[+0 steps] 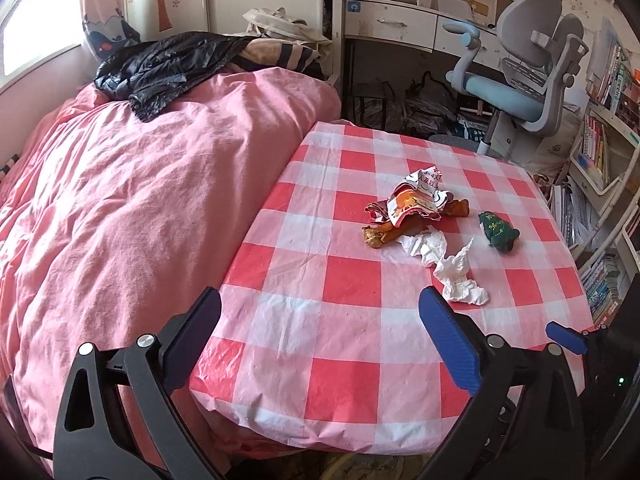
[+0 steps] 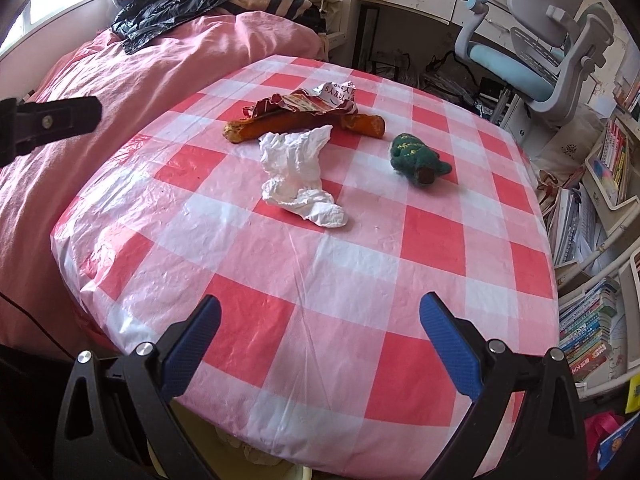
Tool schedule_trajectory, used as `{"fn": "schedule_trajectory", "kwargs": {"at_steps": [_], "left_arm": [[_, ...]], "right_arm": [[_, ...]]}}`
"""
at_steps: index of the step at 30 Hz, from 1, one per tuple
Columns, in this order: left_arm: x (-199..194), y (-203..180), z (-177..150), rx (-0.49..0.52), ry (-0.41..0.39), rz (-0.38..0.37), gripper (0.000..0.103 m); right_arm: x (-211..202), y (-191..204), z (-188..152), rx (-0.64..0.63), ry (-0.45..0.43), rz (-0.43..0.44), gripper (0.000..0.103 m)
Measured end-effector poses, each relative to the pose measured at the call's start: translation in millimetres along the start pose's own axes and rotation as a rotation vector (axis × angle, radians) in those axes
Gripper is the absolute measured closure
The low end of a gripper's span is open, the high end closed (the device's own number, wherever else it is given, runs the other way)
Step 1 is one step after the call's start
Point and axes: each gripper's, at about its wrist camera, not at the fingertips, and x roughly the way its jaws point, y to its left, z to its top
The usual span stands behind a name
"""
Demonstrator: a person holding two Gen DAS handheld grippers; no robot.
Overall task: Collect trash
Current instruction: 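Move both tools back toward the remaining trash on the table, then grasp the orange snack wrapper with the left gripper while the right grasps the green plush tree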
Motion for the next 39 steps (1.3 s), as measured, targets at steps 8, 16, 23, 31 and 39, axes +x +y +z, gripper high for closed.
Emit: {"fn": "schedule_trajectory", "kwargs": {"at_steps": [8,16,23,31,39], "left_arm": [[5,9,2,-0.057,0.030,-0.043,0.007],[22,22,15,-0.081,0.064,-0.017,0.007],[45,15,22,-0.037,0.109,-0.018,0.007],[74,-5,36,0.038,0.124,-0.042,0.007],[97,-61,43,0.267,0.069,-0.042,0.008]], "right_arm": [[6,5,23,-0.092,0.004,0.008,0.008],[4,-38,40,-0.036,-0.069,-0.033,0.008],[17,-94,45,0.187,-0.077,0.017,0.008],[31,-95,62,0.171,-0.083,0.042,0.008],[60,-116,79,0.245,-0.046,0.077,0.017]]}}
